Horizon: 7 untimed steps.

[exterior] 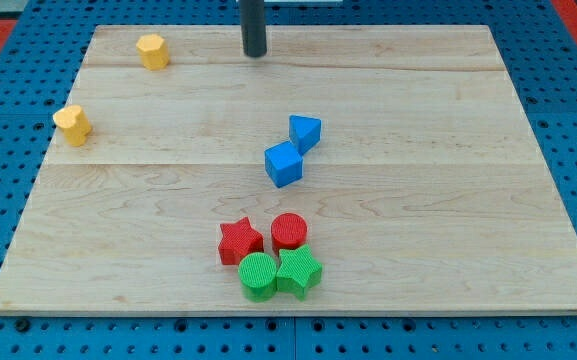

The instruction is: Push the yellow hexagon into the yellow heart

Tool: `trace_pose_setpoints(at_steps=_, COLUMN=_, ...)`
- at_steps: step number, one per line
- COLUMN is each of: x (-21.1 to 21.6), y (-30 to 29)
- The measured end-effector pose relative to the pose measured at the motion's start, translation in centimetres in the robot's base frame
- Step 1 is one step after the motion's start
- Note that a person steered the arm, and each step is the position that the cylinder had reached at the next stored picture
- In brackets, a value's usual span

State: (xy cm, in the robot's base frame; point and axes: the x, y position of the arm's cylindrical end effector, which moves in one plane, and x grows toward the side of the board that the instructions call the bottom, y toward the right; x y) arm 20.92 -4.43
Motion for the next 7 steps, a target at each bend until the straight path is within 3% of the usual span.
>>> trace_pose_setpoints(at_steps=1, x=-1.7, y=-4.1)
trace_pose_setpoints(at_steps=3, x=2.7, y=-11.8)
trace_pose_setpoints(at_steps=5, x=1.6, y=-12.3)
trace_pose_setpoints(at_steps=6, x=1.6, y=-15.2)
trace_pose_setpoints(at_steps=7, x=4.6, y=-18.7)
